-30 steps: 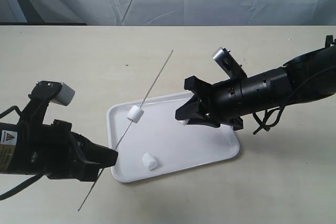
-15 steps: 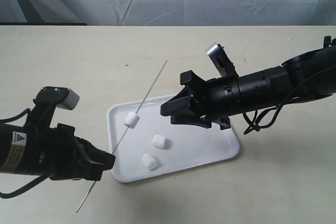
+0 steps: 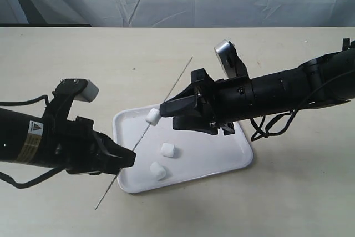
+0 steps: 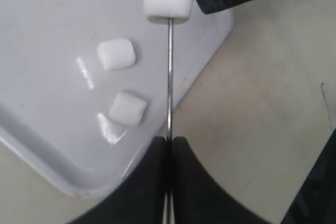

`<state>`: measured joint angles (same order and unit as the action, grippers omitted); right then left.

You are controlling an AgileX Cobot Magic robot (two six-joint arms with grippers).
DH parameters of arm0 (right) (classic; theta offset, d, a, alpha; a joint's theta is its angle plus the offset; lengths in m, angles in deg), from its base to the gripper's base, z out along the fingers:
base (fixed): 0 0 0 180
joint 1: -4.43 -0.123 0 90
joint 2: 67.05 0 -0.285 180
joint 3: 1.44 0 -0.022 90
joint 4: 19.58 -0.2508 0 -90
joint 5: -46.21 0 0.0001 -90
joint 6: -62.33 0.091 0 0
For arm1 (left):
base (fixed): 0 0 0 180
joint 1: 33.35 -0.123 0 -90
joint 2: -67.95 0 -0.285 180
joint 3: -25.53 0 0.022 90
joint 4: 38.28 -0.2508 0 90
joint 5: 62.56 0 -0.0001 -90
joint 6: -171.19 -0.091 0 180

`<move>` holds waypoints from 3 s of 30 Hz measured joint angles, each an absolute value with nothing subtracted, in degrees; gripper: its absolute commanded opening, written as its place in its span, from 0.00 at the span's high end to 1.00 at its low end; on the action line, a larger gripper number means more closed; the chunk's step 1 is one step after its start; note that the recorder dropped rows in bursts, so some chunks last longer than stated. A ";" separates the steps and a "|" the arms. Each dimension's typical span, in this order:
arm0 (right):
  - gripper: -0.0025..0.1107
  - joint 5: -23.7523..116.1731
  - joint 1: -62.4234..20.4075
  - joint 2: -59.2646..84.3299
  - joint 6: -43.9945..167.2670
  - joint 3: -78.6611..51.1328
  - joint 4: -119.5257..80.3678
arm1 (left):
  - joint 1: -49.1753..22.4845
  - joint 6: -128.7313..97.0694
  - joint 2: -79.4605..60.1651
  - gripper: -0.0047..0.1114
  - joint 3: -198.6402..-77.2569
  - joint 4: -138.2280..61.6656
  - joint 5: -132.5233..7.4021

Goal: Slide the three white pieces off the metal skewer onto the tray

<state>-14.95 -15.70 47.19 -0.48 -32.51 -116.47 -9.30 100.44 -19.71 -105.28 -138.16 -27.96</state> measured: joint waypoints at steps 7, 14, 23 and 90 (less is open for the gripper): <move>0.55 -16.71 -15.70 47.19 -1.23 -32.51 -118.32 | -9.30 100.34 -19.71 0.96 -108.02 -138.16 -25.51; 0.55 -17.25 -15.70 47.19 -1.54 -32.51 -118.96 | -9.30 100.34 -21.19 0.96 -108.49 -138.06 -23.57; 0.63 -17.45 -15.70 47.19 -1.67 -32.51 -118.96 | -9.30 98.81 -23.30 0.96 -108.49 -135.79 -21.40; 0.67 -9.25 -15.96 47.19 4.18 -21.50 -115.42 | -9.30 101.29 -9.82 0.96 -100.17 -137.24 -30.70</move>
<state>-9.25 -15.96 47.19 4.18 -21.50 -115.42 -9.30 101.29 -9.82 -100.17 -137.24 -30.70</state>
